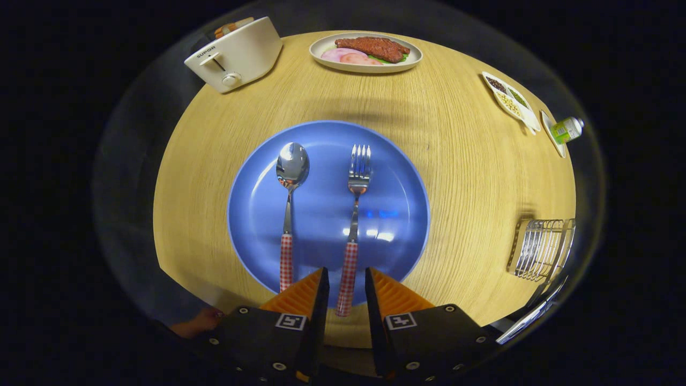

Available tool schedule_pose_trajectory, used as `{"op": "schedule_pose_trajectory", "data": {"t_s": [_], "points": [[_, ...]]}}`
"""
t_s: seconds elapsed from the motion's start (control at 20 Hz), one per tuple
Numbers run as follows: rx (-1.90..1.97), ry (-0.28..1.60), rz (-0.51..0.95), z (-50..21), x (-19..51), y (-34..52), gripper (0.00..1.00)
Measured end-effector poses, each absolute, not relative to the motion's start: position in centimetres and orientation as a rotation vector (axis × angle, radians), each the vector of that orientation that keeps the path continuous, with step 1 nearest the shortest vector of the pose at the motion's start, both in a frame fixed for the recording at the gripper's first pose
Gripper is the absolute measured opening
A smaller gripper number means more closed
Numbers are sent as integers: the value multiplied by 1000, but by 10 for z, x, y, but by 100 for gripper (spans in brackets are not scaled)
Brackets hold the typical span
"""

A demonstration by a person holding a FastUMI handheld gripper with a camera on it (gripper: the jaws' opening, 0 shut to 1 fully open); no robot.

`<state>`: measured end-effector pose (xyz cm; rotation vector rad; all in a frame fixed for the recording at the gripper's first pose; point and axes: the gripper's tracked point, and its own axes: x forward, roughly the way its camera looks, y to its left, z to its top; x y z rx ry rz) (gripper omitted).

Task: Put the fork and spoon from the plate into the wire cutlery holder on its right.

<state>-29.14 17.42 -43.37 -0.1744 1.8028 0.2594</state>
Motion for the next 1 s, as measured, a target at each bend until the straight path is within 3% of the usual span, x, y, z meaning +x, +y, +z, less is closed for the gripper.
{"op": "schedule_pose_trajectory", "data": {"t_s": [0.5,0.75,1.0], "points": [[-177,1849,199,-429,-304,167,10],[-138,1770,202,-388,-275,143,9],[-158,1727,127,-347,-257,56,9]]}}
